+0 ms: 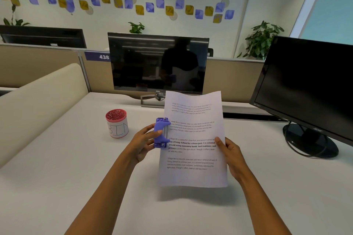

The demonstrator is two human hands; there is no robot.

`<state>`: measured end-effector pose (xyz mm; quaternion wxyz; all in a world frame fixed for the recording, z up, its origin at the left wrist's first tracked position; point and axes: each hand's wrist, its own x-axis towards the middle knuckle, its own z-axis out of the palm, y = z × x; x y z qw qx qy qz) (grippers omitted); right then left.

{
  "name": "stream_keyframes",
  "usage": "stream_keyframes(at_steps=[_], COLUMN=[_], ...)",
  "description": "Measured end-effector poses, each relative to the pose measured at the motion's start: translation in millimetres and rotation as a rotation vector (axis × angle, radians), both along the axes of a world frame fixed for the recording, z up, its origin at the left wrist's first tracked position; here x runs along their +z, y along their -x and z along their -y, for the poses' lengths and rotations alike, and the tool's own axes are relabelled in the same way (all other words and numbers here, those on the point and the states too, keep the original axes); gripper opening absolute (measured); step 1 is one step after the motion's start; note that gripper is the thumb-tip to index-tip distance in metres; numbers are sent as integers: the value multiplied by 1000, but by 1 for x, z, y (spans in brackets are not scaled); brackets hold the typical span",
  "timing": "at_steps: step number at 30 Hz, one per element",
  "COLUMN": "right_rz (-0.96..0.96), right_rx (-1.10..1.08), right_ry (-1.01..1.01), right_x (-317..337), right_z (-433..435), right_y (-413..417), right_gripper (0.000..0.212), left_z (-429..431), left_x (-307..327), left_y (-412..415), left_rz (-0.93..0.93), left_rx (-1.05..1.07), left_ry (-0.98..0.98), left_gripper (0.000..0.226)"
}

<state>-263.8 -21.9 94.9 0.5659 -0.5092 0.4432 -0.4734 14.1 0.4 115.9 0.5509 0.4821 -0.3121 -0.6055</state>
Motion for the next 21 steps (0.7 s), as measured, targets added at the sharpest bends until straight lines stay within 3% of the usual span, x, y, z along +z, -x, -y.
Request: stream_keyframes(at_steps=[6, 11, 16, 21], right_rz=[-80, -169, -128, -265], right_rx=[-35, -78, -68, -96], right_ry=[33, 86, 104, 172], right_x=[2, 3, 13, 13], right_z=[5, 6, 6, 8], right_y=[-1, 1, 0, -3], right_gripper=[33, 33, 31, 31], left_z=[0, 2, 4, 3], left_x=[0, -2, -3, -2], left_y=[6, 5, 4, 7], left_rz=[5, 10, 10, -4], left_rx=[-27, -23, -4, -30], left_ry=[8, -10, -18, -2], left_gripper=[34, 39, 42, 35])
